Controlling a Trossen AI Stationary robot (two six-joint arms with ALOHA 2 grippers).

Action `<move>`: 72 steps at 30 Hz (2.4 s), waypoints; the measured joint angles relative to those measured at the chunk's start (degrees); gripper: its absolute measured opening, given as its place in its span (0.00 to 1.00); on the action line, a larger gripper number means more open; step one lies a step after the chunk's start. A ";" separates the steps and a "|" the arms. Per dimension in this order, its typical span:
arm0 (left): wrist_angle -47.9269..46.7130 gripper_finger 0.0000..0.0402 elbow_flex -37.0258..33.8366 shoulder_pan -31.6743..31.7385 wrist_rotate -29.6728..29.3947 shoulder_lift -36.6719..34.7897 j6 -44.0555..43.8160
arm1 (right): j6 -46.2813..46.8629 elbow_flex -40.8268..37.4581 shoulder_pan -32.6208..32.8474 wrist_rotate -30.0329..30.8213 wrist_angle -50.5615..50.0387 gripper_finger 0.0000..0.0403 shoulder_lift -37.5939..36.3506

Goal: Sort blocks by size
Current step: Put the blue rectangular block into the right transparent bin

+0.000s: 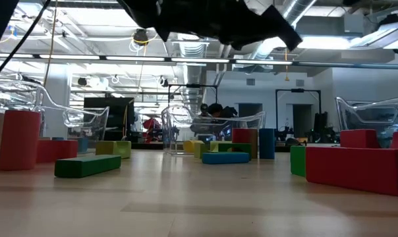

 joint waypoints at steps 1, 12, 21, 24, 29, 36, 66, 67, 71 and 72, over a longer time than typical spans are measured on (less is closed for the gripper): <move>0.26 0.16 0.39 0.00 0.80 0.25 -0.26 | 0.84 0.00 0.19 0.76 -0.63 0.56 0.00; 4.37 0.16 1.01 -0.02 4.37 1.06 -2.55 | -1.66 0.00 -3.92 7.13 1.08 0.56 0.75; 4.07 0.16 1.01 -0.22 4.75 1.04 -2.93 | -9.76 0.00 -10.01 5.19 5.08 0.56 6.06; 3.37 0.16 0.97 -0.24 4.73 1.04 -2.90 | -10.17 0.00 -10.94 5.19 5.15 0.56 6.88; 3.41 0.16 0.97 -0.34 4.83 1.04 -2.61 | -10.84 0.00 -12.11 5.08 5.40 0.52 7.67; 3.48 0.16 0.97 -0.37 4.86 1.04 -2.36 | -13.22 0.00 -12.02 4.94 7.38 0.36 7.65; 0.31 0.20 0.93 -0.31 4.47 1.02 -1.42 | -7.95 0.02 -12.05 3.69 1.95 0.24 7.61; 0.06 0.22 0.91 -0.26 4.58 1.02 -1.46 | -7.34 0.02 -11.75 3.59 0.93 0.24 7.61; -0.41 0.31 0.90 -0.07 5.19 1.02 -1.02 | -4.10 0.00 -10.45 3.59 -1.80 0.24 7.61; -0.68 0.33 0.90 0.01 5.19 1.02 -1.01 | -3.06 0.00 -10.09 3.62 -2.68 0.24 7.61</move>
